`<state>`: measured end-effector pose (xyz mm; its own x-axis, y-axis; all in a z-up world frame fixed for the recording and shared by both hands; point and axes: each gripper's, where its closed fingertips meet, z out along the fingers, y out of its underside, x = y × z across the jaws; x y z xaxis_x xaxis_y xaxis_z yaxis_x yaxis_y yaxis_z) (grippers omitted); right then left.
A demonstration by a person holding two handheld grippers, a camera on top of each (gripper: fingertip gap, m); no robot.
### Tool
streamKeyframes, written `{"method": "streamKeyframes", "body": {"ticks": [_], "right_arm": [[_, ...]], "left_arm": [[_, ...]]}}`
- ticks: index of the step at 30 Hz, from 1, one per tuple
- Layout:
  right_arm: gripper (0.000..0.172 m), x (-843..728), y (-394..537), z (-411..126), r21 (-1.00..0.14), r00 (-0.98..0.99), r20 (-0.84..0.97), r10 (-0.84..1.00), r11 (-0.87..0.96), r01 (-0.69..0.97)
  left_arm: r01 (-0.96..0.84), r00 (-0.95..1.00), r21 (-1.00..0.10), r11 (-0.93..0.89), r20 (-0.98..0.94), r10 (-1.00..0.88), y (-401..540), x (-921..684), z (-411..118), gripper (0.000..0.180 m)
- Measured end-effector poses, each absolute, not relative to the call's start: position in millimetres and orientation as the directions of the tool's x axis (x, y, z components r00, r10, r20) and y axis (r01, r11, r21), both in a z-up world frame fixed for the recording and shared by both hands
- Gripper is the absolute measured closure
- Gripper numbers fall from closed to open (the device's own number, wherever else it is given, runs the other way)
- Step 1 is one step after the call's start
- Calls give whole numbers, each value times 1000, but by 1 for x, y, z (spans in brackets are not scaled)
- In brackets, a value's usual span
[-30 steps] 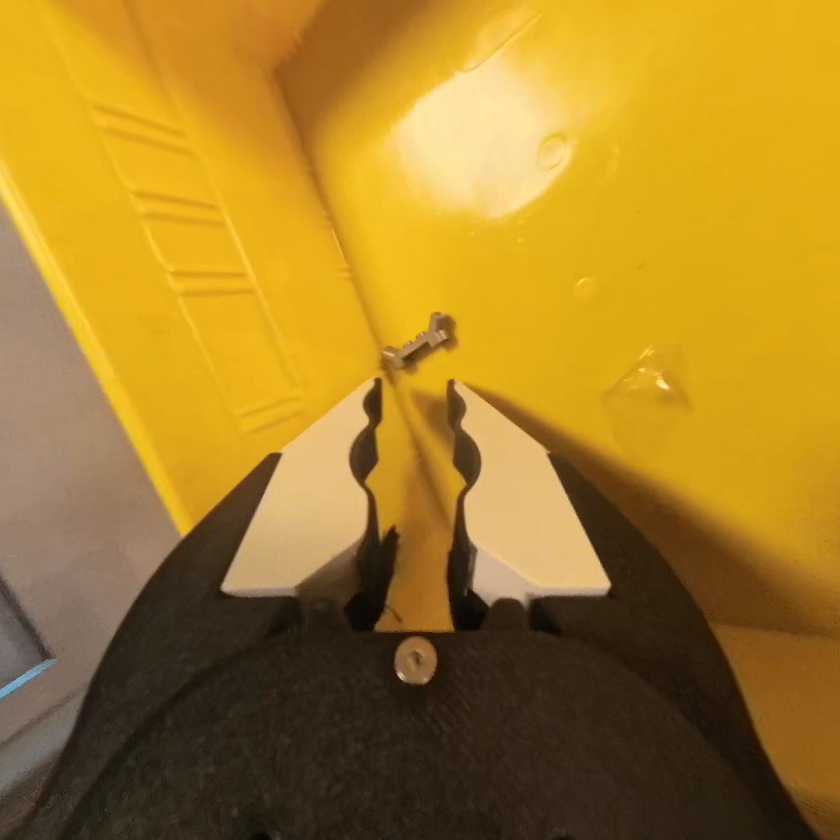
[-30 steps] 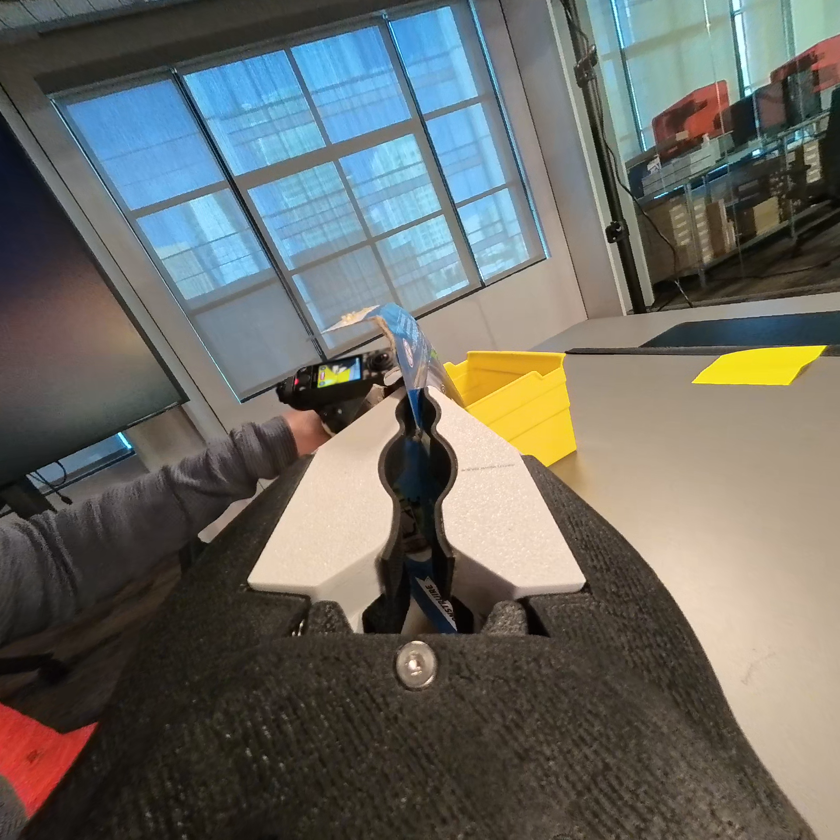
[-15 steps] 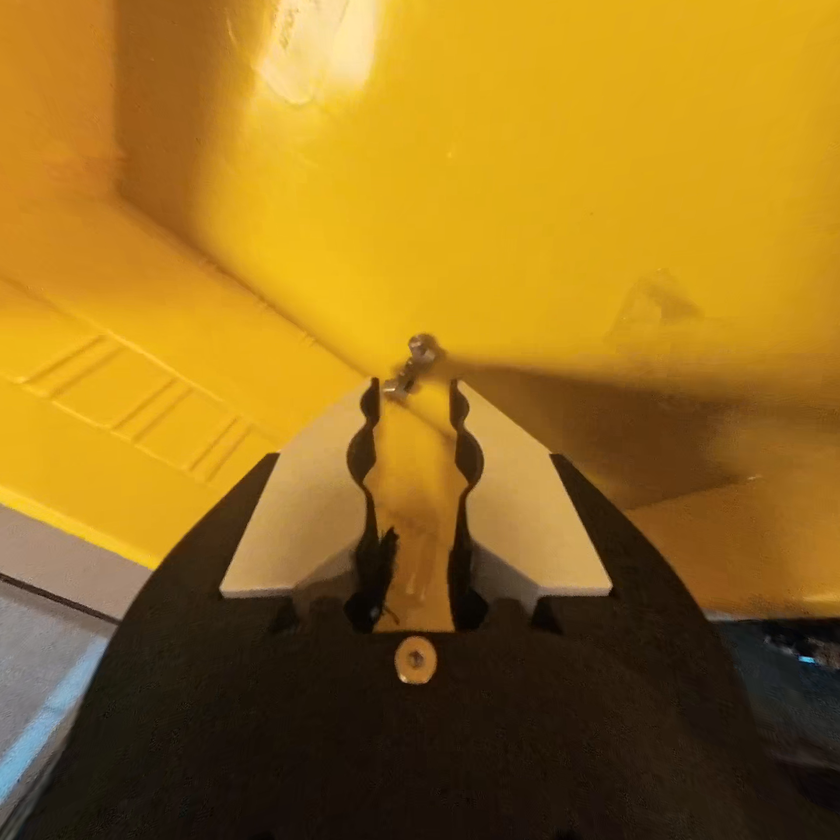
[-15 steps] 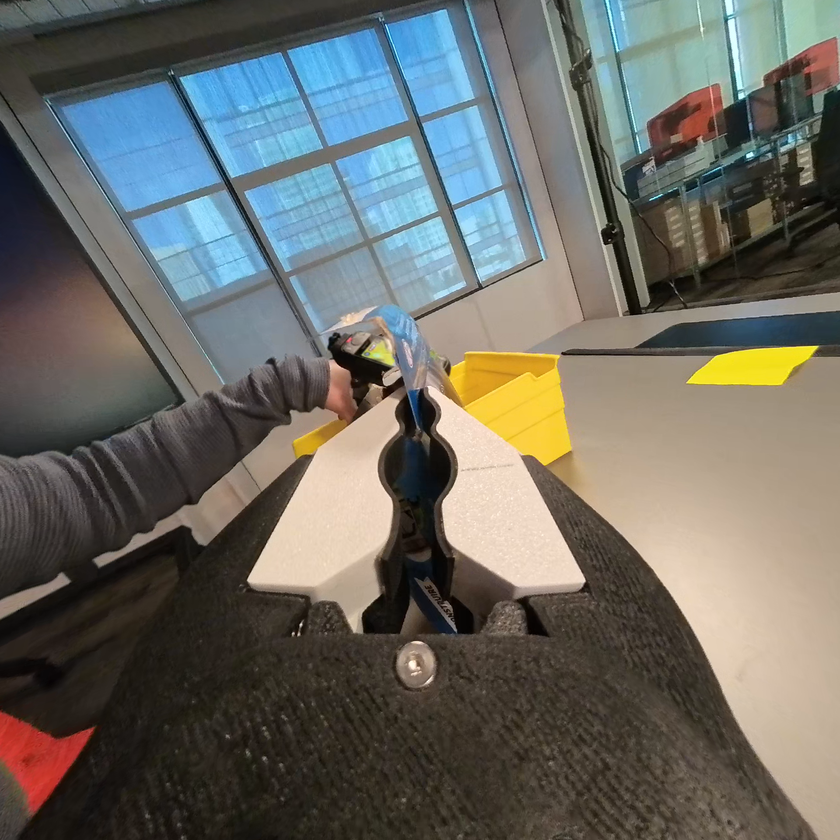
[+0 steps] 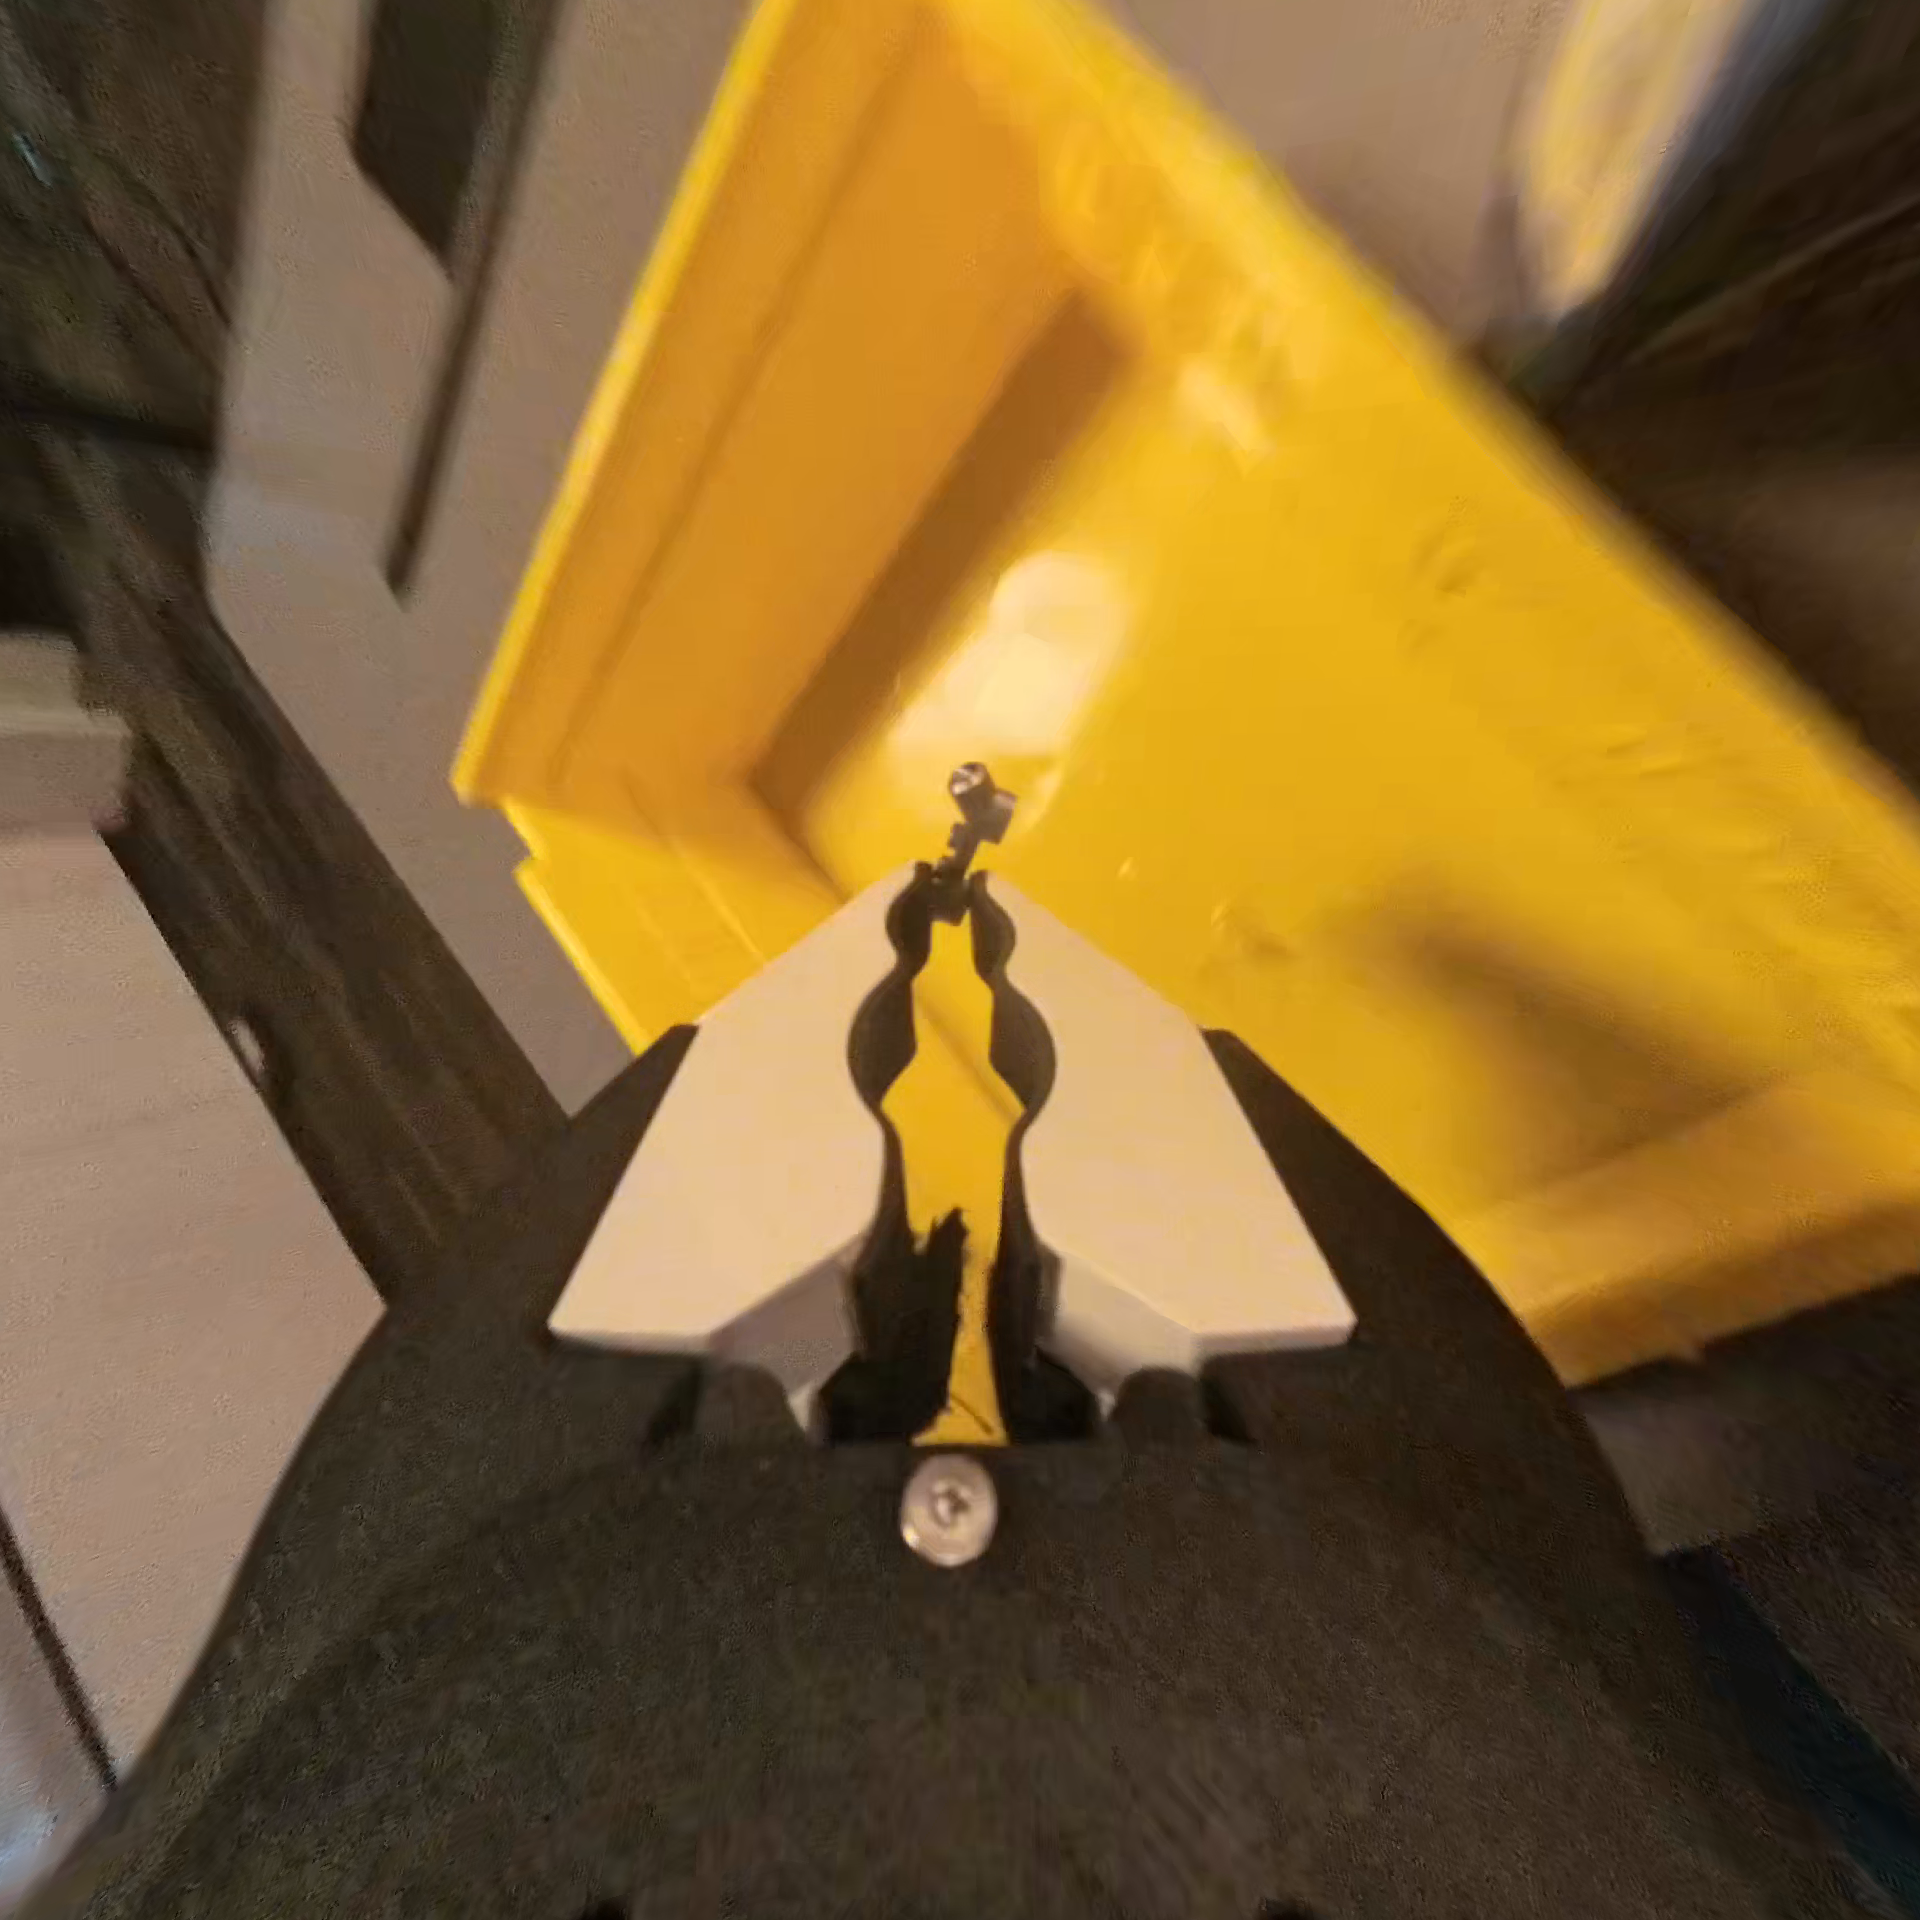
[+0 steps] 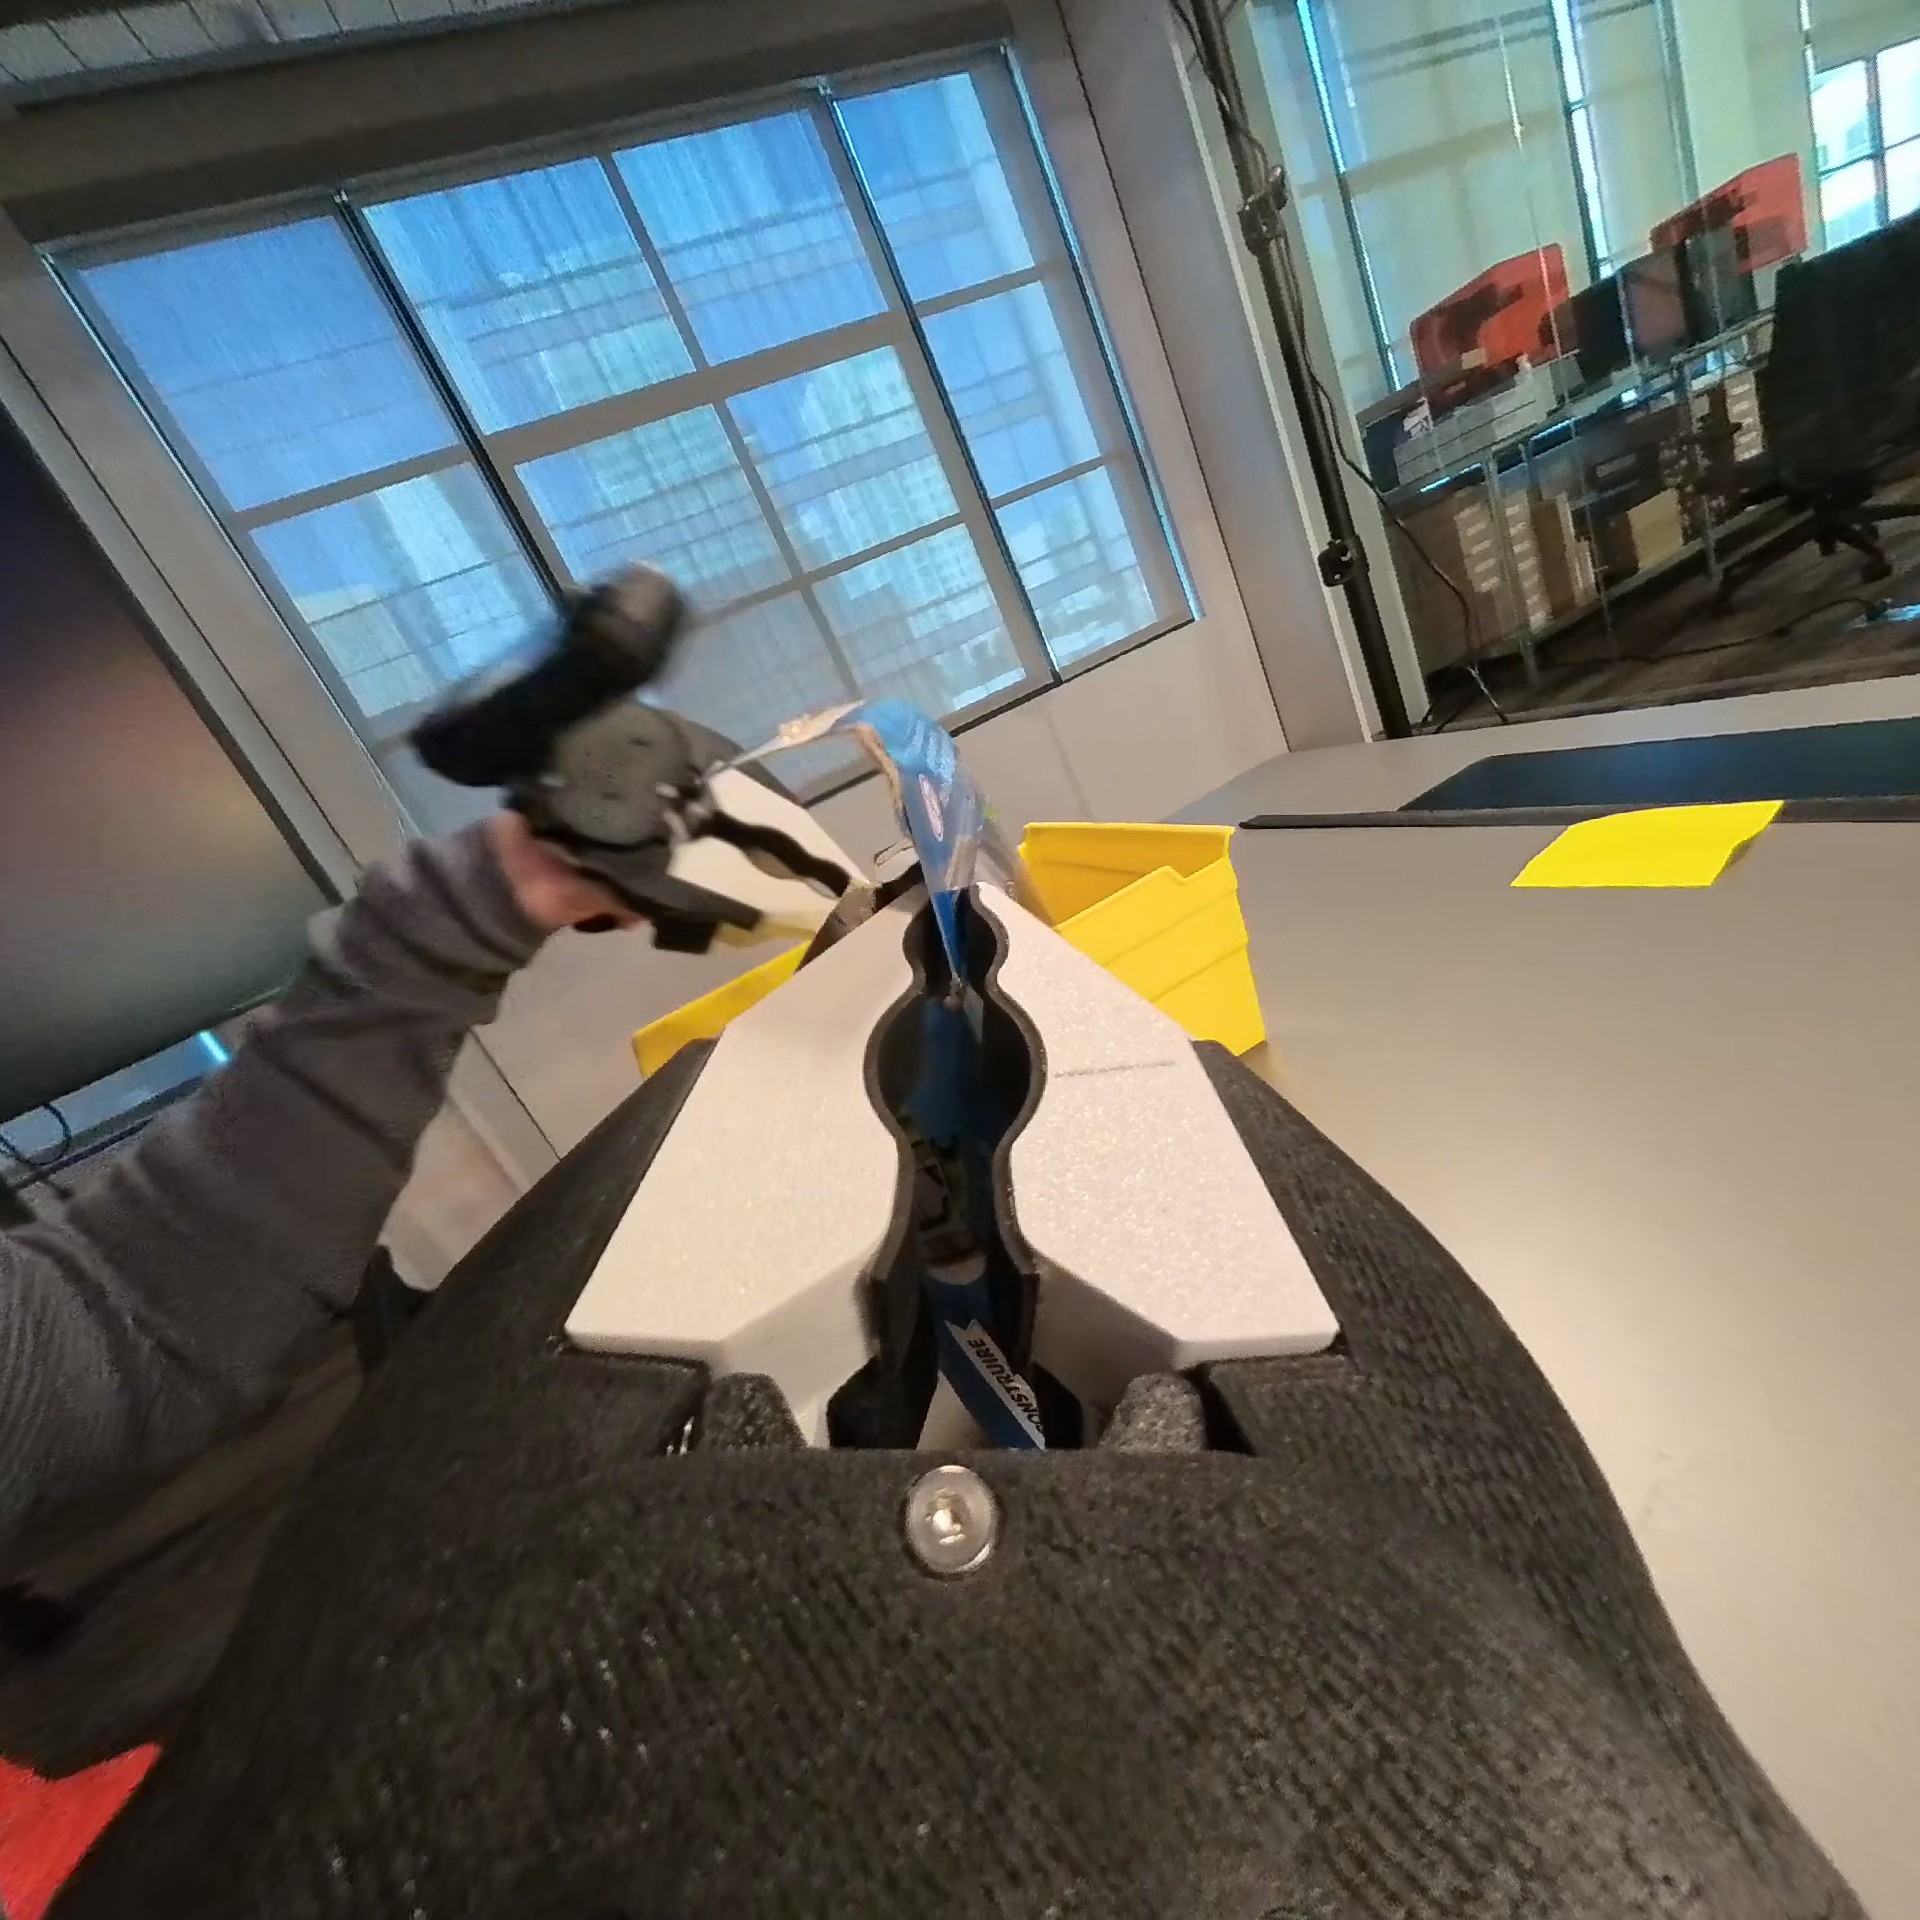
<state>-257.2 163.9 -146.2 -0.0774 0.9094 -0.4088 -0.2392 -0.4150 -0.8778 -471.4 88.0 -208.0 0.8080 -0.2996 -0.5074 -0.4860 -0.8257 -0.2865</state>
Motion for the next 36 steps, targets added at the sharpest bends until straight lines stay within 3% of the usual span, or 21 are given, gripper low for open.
{"method": "streamKeyframes", "body": {"ticks": [3,5,9,13,15,18,21,24,28,31,34,36], "right_arm": [[172,-257,166,-146,-872,-66,-417,906,-420,-251],[171,-258,166,-146,-873,-61,-413,909,-414,-257],[171,-258,165,-146,-878,-60,-404,913,-405,-255],[171,-257,164,-146,-881,-59,-397,916,-398,-254],[171,-257,164,-146,-883,-54,-393,918,-393,-255],[171,-256,164,-145,-886,-55,-387,920,-388,-254],[172,-256,169,-146,-891,-42,-384,922,-382,-246],[172,-250,182,-146,-901,-1,-380,925,-371,-225],[172,-226,193,-135,-904,-98,-386,917,-397,-161],[172,-191,197,-117,-843,-308,-464,830,-521,-135],[172,-165,199,-121,-823,-447,-484,752,-565,-60],[172,-158,200,-135,-839,-464,-476,747,-543,-14]], "left_arm": [[-690,724,-508,-516,-500,-476,104,-376,-160,175],[-720,669,-604,-343,-472,-573,106,-322,-139,175],[-787,601,-534,-310,-551,-579,129,-297,-138,175],[-787,615,-468,-401,-549,-566,149,-302,-163,174],[-773,634,-477,-418,-562,-532,155,-304,-165,168],[-762,647,-504,-406,-566,-511,152,-299,-157,145],[-707,707,-572,-416,-570,-418,142,-300,-137,123],[-575,818,-744,-341,-529,-227,127,-298,-105,100],[-197,974,-973,-123,-180,-136,102,-271,-88,93],[-50,985,-999,11,-51,-166,103,-246,-95,85],[-86,979,-994,62,-96,-177,123,-227,-111,77],[-103,963,-995,3,-100,-249,142,-213,-134,69]]}}
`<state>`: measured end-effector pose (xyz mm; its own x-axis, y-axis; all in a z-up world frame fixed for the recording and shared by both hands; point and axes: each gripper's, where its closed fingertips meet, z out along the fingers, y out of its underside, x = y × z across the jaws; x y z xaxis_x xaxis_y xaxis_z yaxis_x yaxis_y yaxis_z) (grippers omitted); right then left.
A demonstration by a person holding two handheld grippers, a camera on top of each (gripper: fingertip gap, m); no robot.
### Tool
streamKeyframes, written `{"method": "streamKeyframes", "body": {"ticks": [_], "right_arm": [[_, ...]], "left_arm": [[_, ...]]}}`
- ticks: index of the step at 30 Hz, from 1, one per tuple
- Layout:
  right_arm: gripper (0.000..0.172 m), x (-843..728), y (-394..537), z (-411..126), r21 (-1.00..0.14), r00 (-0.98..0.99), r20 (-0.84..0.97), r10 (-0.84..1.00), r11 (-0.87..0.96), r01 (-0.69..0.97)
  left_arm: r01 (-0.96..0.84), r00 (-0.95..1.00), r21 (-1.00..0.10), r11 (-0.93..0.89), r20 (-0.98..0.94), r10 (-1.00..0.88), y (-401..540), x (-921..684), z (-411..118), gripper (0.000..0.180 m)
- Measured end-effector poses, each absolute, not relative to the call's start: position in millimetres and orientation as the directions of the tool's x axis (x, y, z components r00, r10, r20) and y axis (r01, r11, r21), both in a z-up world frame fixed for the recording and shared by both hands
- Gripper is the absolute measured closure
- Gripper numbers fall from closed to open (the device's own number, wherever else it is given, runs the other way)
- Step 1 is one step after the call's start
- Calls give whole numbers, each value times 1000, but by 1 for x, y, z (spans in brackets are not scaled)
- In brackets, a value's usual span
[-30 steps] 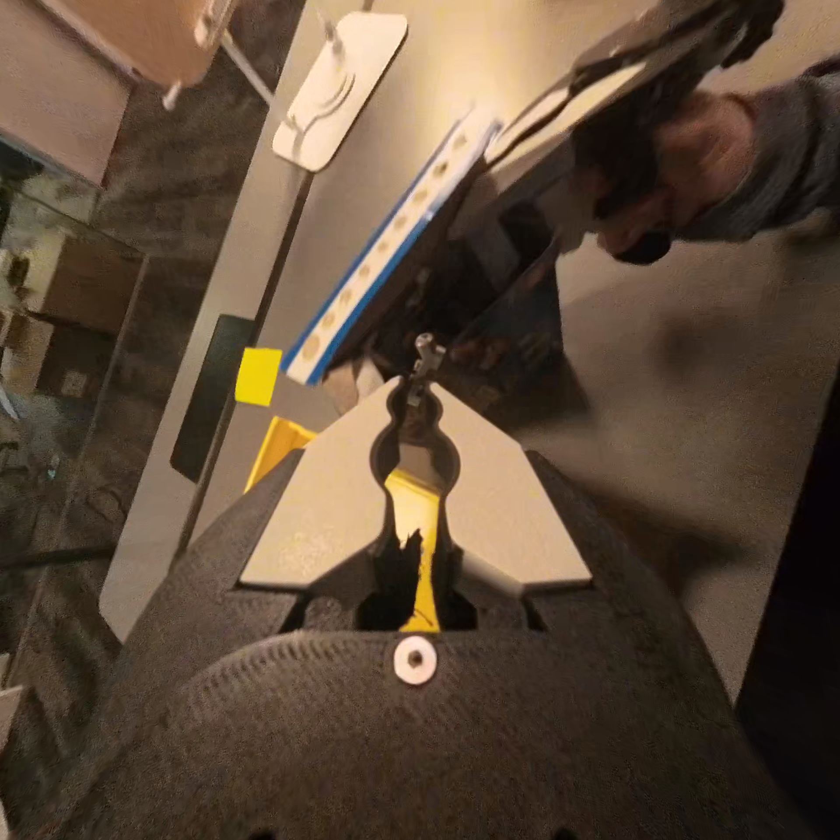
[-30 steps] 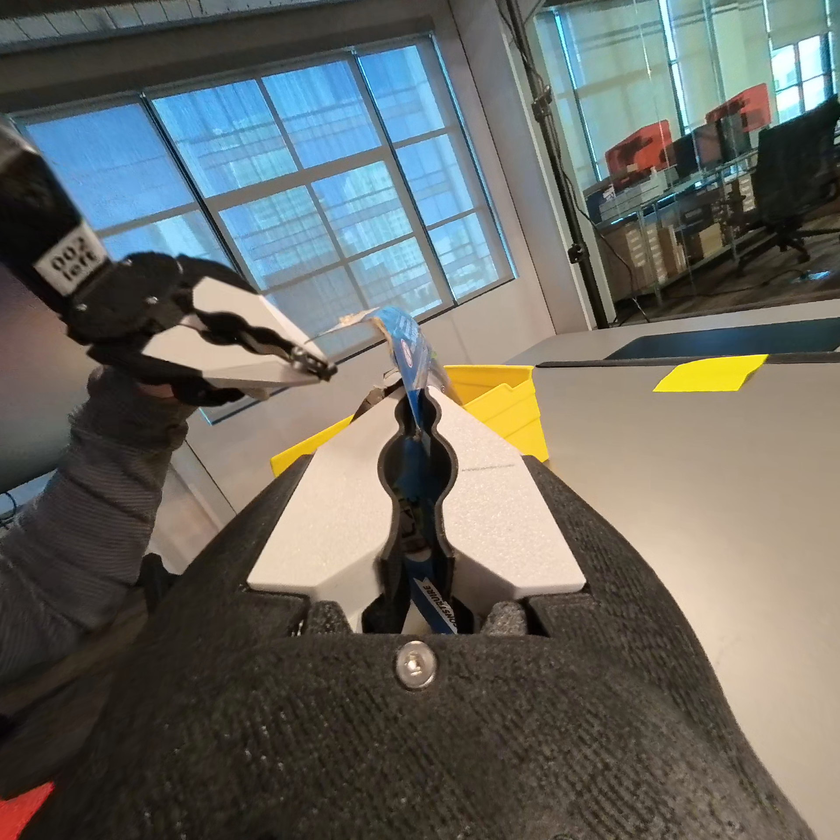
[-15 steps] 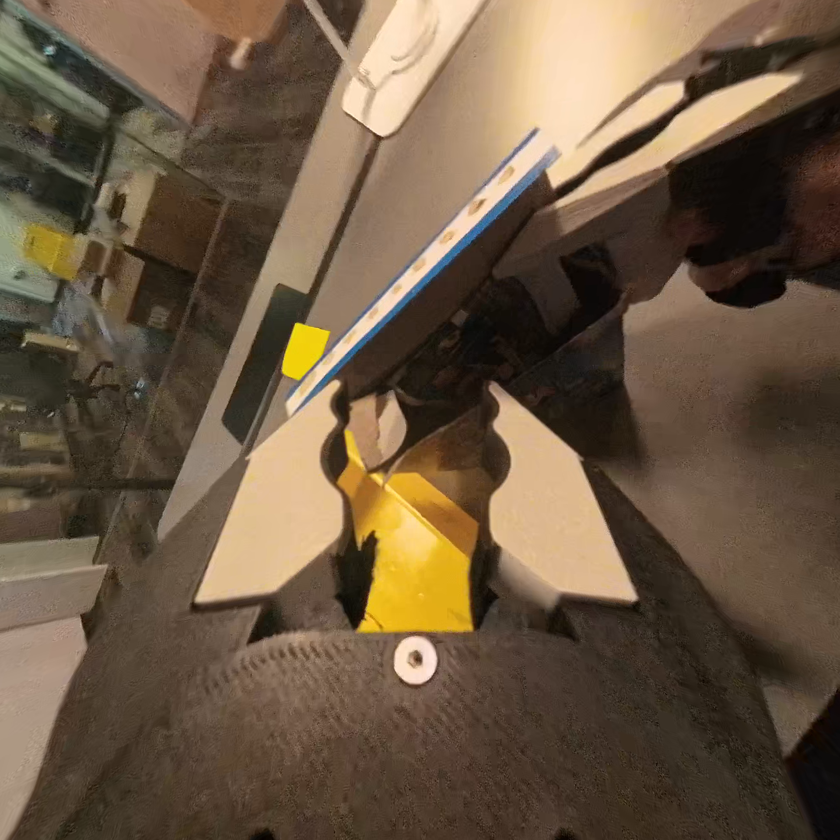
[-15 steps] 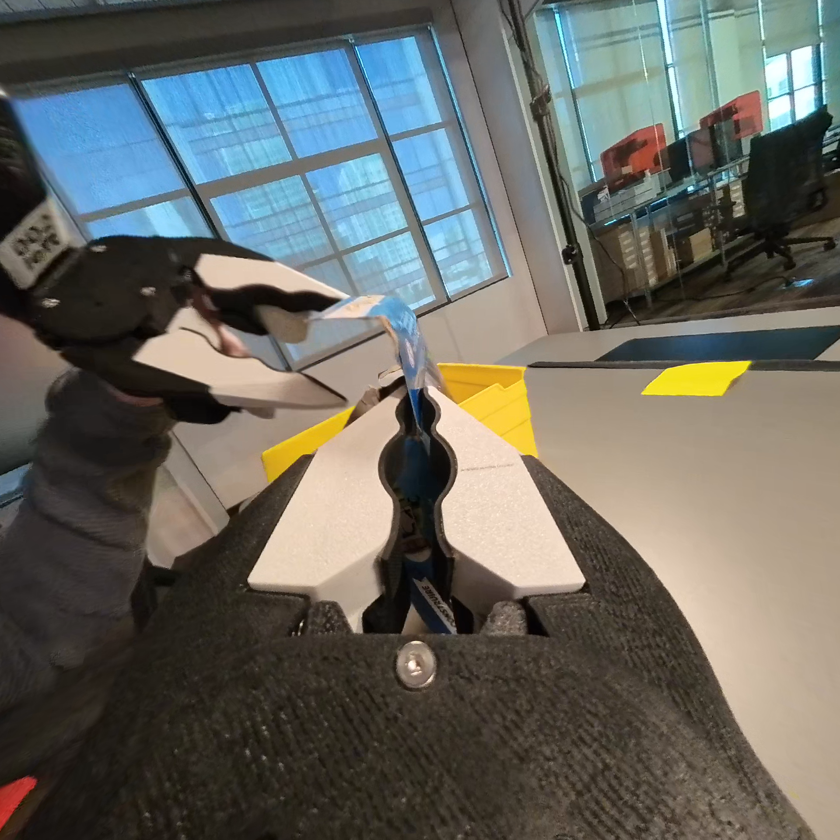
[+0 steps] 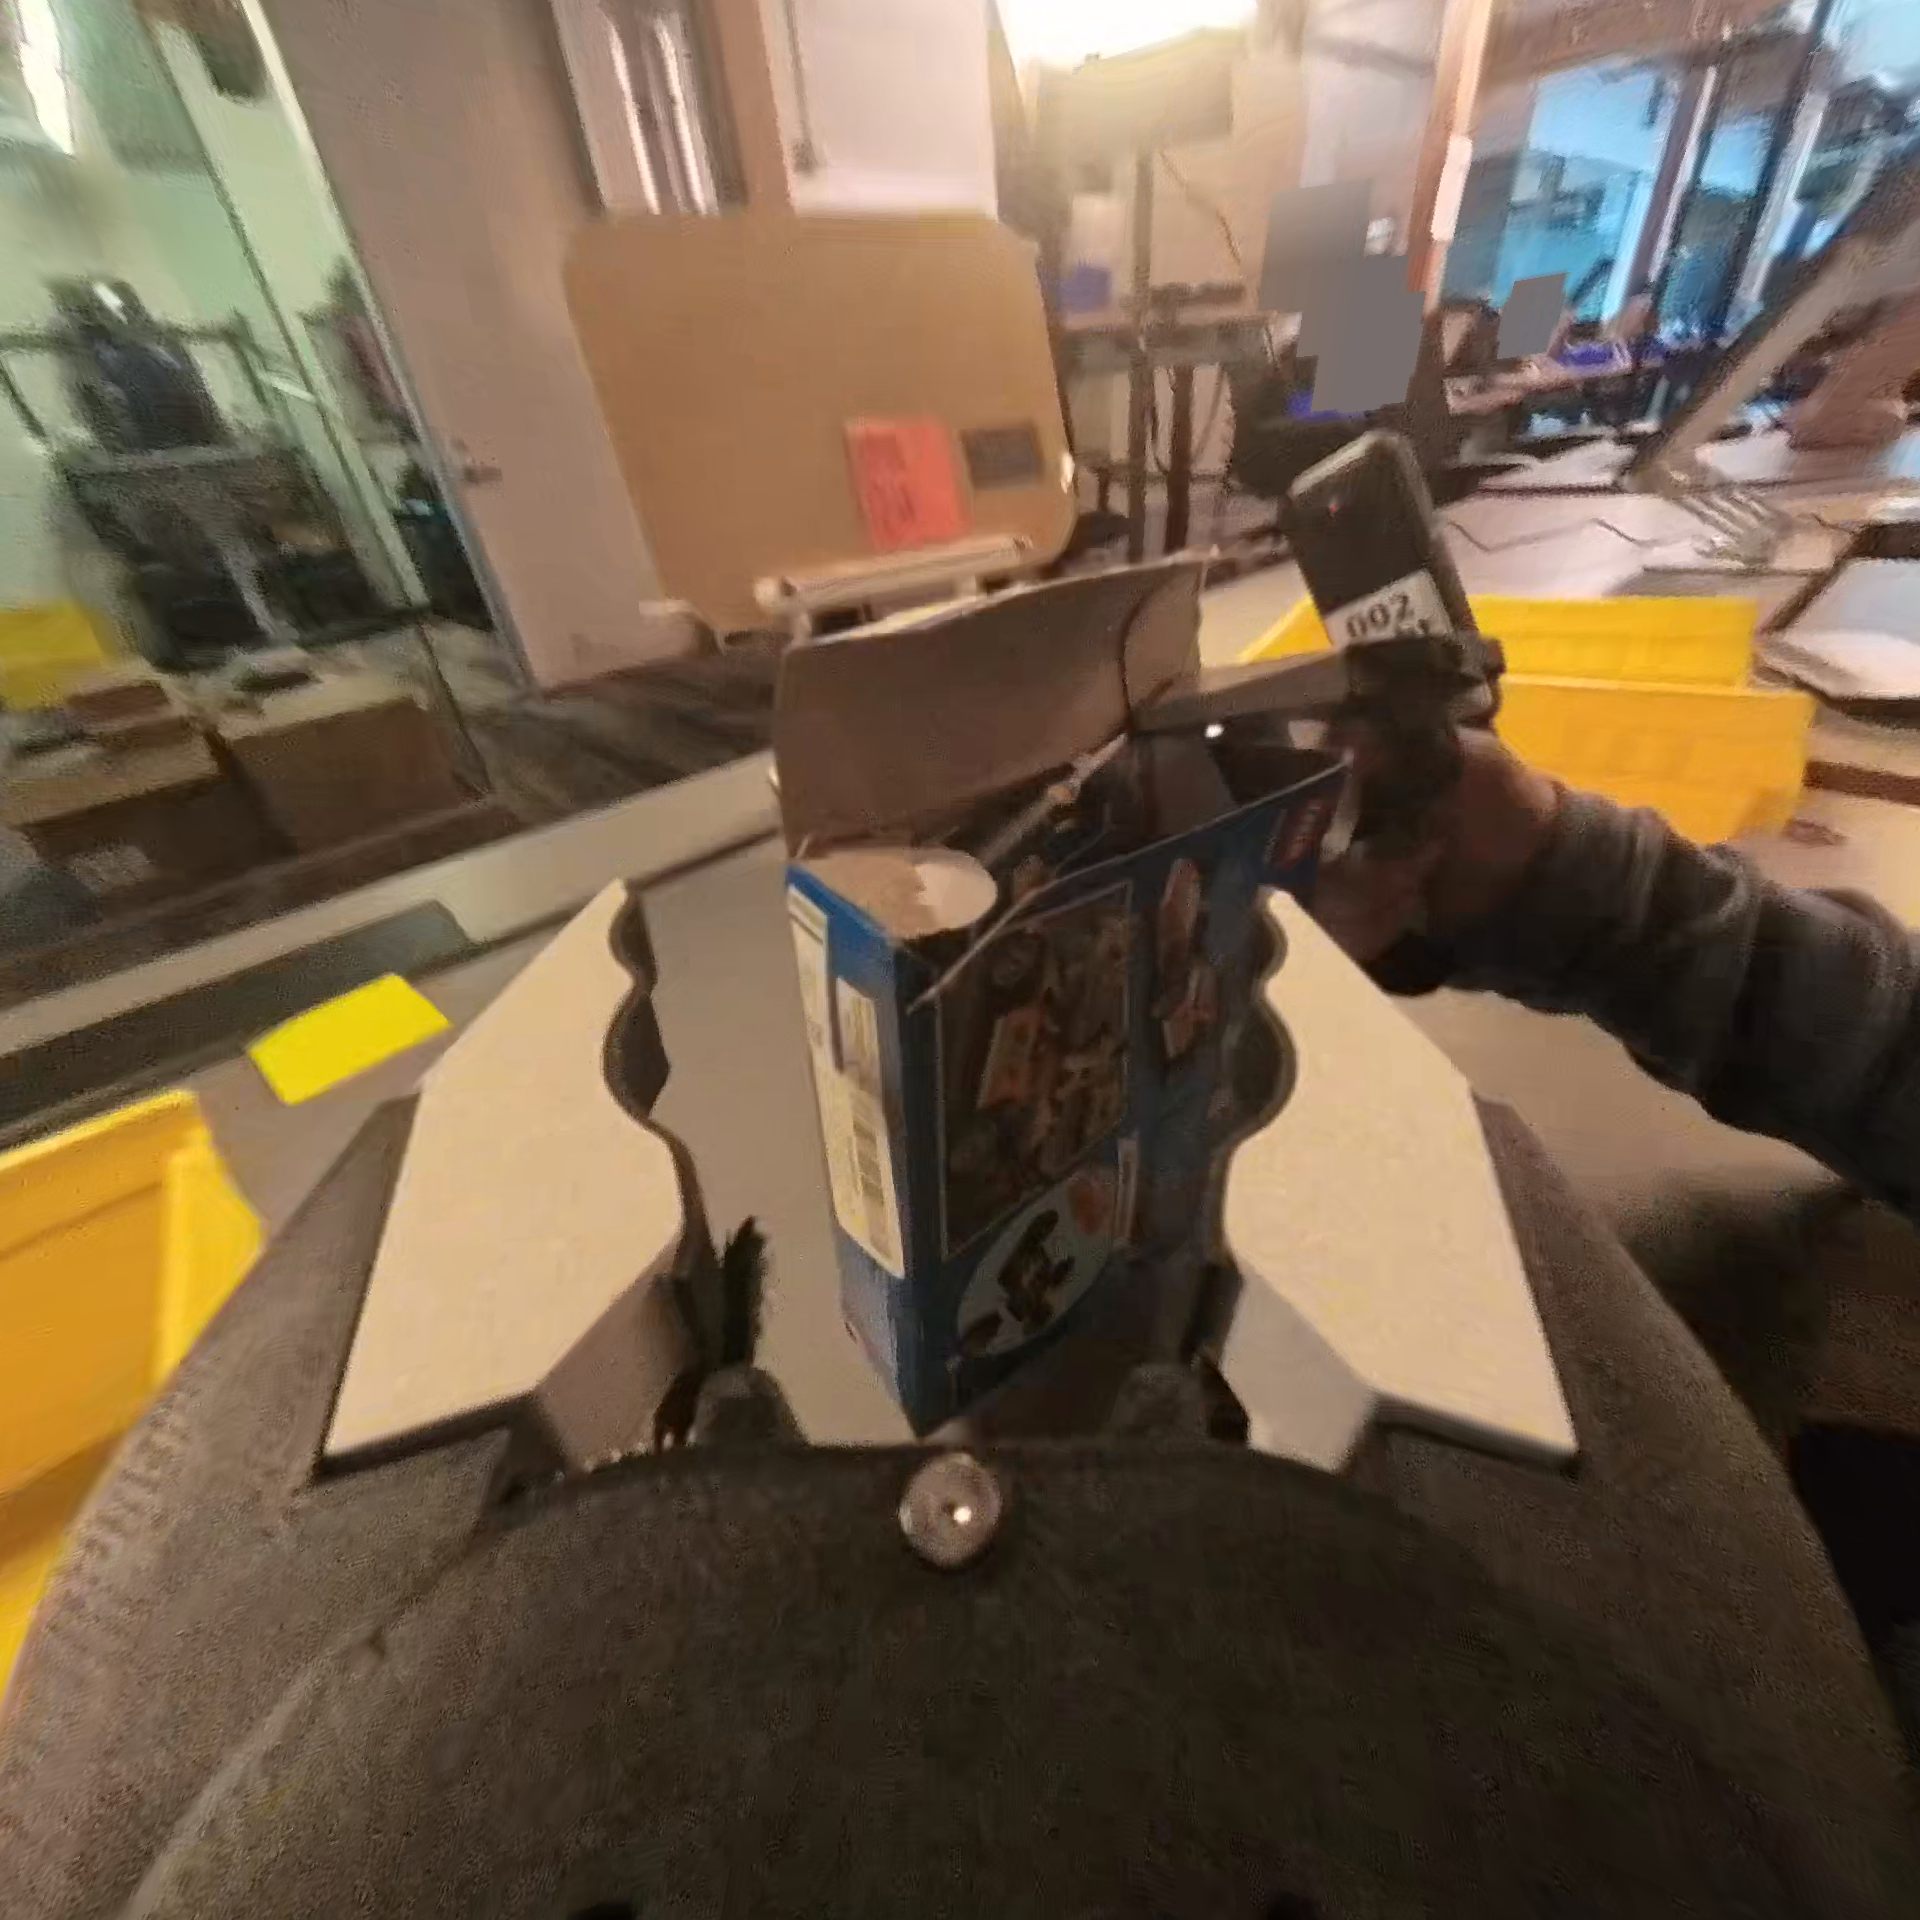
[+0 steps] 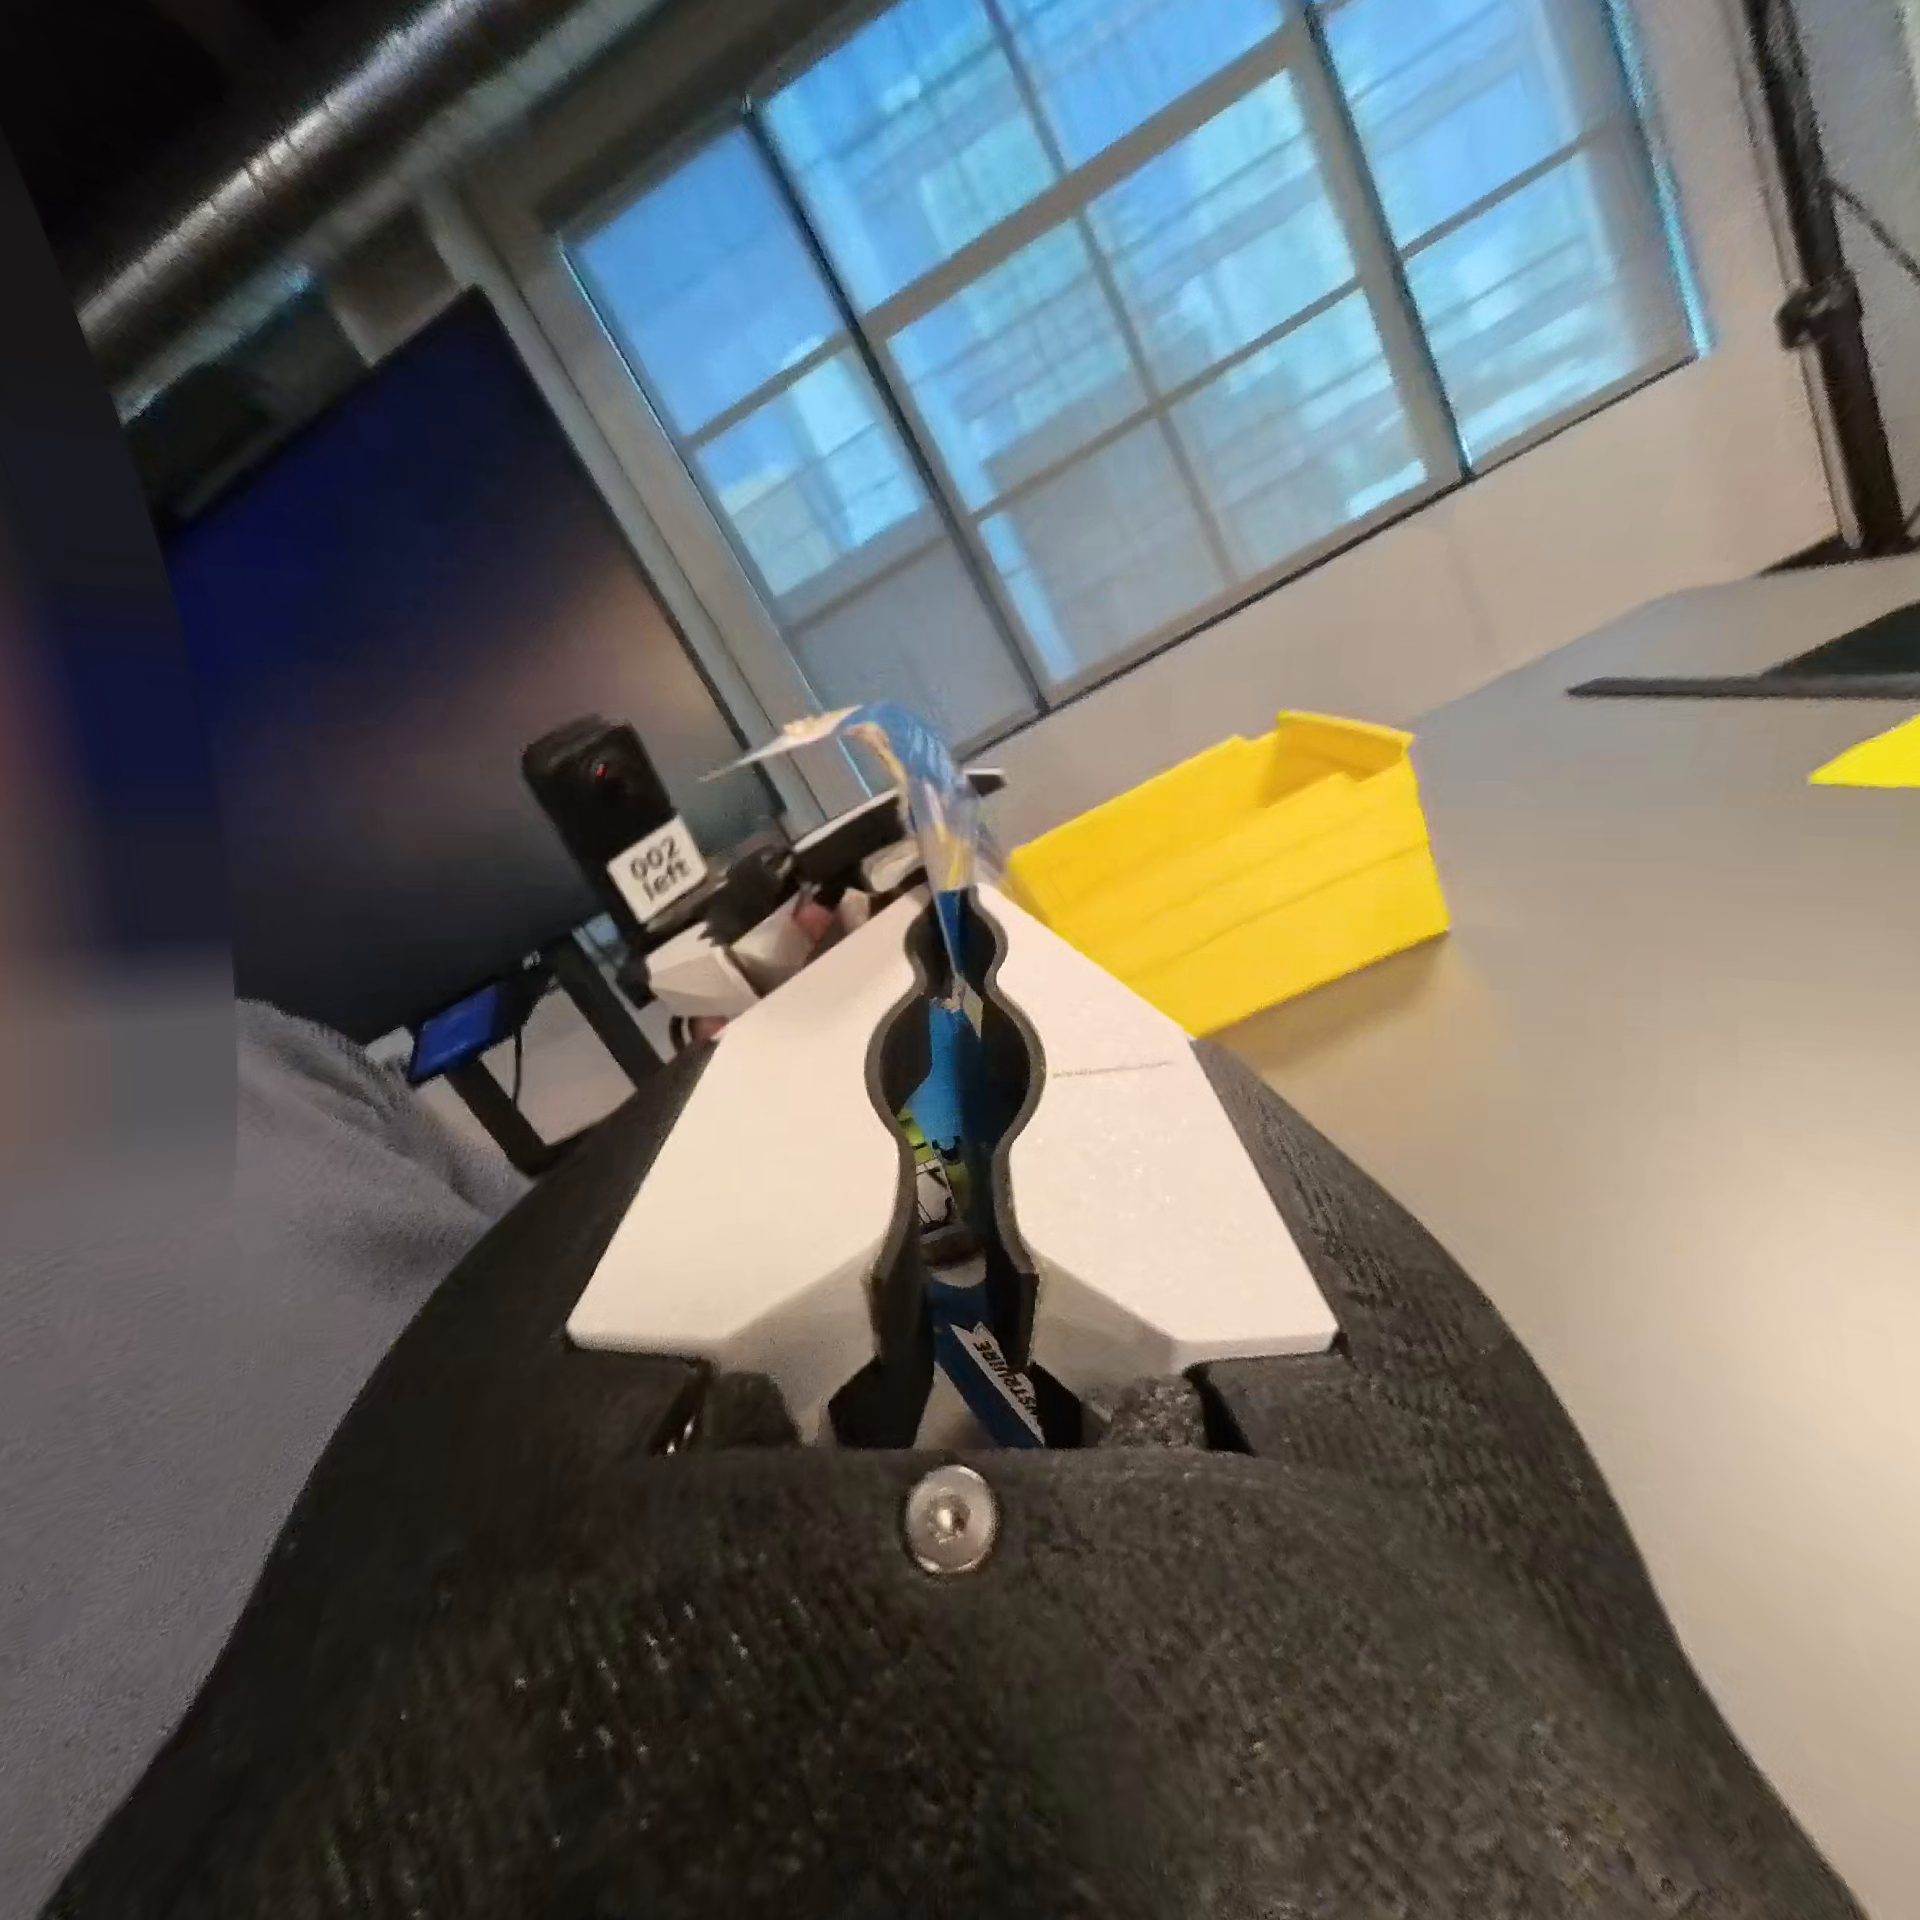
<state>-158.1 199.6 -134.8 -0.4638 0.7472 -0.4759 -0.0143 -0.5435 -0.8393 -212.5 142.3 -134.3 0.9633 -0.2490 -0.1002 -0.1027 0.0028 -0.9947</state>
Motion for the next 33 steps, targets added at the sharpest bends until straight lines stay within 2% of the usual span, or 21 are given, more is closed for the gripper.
{"method": "streamKeyframes", "body": {"ticks": [2,4,5,6,9,11,20,23,25,29,33], "right_arm": [[171,-155,199,-150,-867,-449,-453,770,-498,21],[169,-149,203,-147,-865,-456,-434,777,-500,-29],[165,-145,206,-143,-869,-445,-409,796,-489,-76],[151,-141,209,-138,-872,-432,-376,820,-471,-133],[129,-125,214,-122,-871,-422,-320,848,-439,-223],[123,-118,220,-117,-883,-397,-302,866,-412,-227],[132,-110,208,-128,-972,-330,-192,924,-224,-64],[131,-101,208,-131,-979,-355,-186,916,-205,-17],[126,-92,205,-128,-972,-411,-213,887,-235,-3],[106,-72,203,-107,-930,-526,-292,798,-365,-37],[103,-79,218,-107,-941,-433,-313,845,-339,18]], "left_arm": [[-82,947,-992,-93,-48,-318,156,-201,-162,63],[-53,935,-990,-129,-4,-353,165,-195,-180,66],[-30,922,-991,-132,23,-387,168,-190,-186,74],[10,909,-991,-132,64,-413,170,-187,-189,75],[113,889,-985,-127,157,-430,180,-186,-197,86],[126,881,-984,-129,171,-441,180,-186,-198,86],[51,832,-985,-167,134,-538,181,-171,-207,92],[-35,755,-983,-182,93,-650,185,-152,-208,105],[-148,712,-966,-211,44,-701,186,-146,-217,117],[-225,678,-950,-214,5,-735,190,-140,-221,131],[-172,682,-969,-177,13,-732,196,-139,-220,131]]}}
